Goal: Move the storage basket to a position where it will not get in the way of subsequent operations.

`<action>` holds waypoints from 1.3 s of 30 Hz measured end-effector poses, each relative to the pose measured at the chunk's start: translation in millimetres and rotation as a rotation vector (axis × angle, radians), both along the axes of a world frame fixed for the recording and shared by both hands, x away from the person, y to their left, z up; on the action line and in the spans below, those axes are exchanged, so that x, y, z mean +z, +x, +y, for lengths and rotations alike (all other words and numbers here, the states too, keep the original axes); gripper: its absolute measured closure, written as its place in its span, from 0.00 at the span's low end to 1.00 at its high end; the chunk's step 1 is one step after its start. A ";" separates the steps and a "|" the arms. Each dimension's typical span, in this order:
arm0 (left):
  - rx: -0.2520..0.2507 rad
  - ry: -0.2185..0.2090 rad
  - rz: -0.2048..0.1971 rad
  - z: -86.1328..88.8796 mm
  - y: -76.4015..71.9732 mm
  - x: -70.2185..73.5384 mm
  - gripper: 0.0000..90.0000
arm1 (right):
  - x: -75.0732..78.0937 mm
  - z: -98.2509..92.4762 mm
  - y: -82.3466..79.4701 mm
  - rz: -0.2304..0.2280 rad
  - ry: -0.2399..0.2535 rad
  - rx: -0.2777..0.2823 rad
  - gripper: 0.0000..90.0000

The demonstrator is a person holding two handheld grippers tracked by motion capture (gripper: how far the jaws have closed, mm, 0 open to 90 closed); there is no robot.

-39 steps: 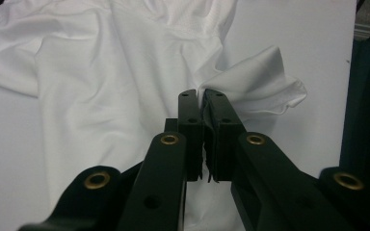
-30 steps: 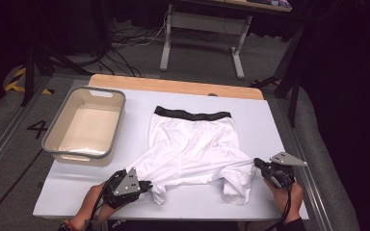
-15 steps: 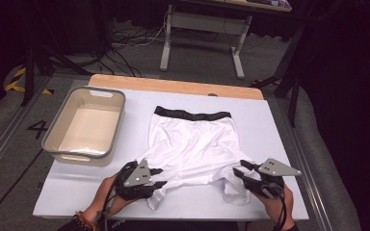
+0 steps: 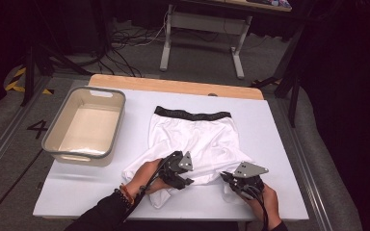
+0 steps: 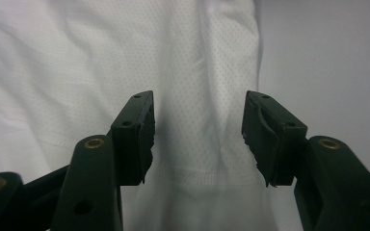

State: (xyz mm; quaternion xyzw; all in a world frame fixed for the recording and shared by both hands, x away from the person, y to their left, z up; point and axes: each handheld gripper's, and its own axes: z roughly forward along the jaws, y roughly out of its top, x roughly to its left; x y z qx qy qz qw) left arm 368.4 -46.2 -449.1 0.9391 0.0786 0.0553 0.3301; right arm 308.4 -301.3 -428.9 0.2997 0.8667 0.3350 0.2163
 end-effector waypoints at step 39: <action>0.389 -0.180 -0.157 42.3 66.7 24.2 0.95 | 15.9 -33.8 -7.2 -0.090 0.159 -0.095 0.58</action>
